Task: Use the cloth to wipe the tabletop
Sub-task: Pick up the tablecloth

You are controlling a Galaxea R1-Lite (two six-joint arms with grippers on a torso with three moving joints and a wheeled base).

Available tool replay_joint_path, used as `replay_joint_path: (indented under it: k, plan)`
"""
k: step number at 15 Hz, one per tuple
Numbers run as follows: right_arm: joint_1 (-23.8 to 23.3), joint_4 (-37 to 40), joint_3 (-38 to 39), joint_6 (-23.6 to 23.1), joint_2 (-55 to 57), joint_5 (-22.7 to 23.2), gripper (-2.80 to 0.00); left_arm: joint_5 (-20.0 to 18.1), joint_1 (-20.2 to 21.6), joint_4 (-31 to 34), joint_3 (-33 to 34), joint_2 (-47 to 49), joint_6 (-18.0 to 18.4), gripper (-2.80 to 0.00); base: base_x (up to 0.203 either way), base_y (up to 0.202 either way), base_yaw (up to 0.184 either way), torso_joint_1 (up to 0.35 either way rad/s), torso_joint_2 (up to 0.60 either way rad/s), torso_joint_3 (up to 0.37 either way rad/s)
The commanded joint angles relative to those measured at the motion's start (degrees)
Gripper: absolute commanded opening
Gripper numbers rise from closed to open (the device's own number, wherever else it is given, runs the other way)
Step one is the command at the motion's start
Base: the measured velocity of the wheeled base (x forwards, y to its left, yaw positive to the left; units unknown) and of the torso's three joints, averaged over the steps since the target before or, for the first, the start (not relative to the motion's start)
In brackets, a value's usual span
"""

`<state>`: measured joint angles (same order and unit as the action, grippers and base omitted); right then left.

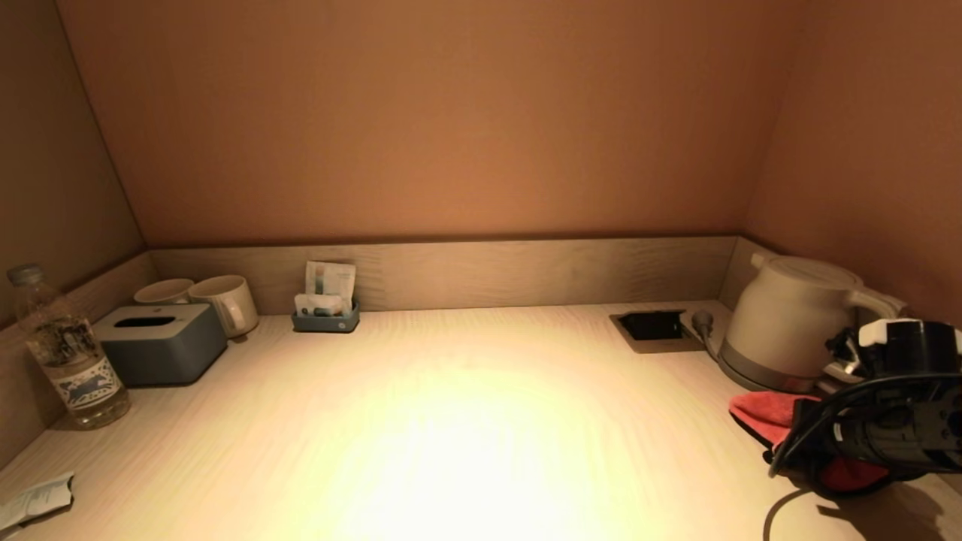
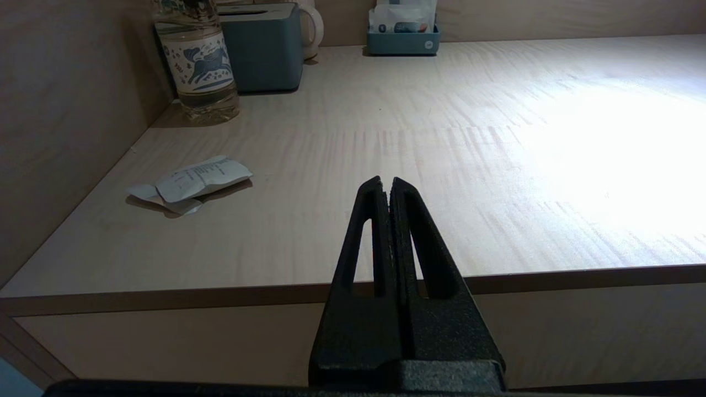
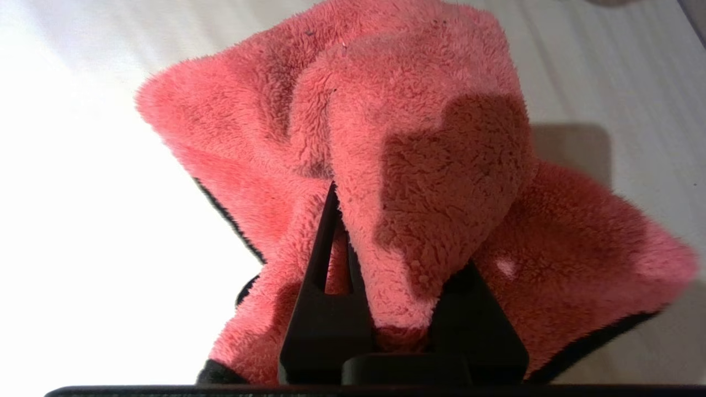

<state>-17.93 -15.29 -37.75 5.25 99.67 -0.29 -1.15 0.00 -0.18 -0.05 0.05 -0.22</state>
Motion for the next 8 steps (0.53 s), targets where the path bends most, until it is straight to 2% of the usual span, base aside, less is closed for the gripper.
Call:
replay_joint_path:
  k: [1, 4, 8]
  plan:
    - [0.58, -0.12, 0.16, -0.05, -2.73, 0.76, -2.80, 0.00, -0.01, -0.06, 0.03, 0.04, -0.04, -2.80, 0.000, 0.000, 0.000, 0.000, 0.00, 0.000]
    - [3.80, 0.07, 0.41, -0.22, -9.67, 0.88, -2.80, 0.00, -0.01, -0.04, 0.00, -0.05, -0.04, -2.80, 0.000, 0.000, 0.000, 0.000, 0.00, 0.000]
    - [11.86, 1.47, 0.11, -0.48, -17.08, 0.69, -2.80, 0.00, 0.00, 0.01, 0.05, 0.04, -0.04, -2.80, 0.000, 0.000, 0.000, 0.000, 0.00, 0.000]
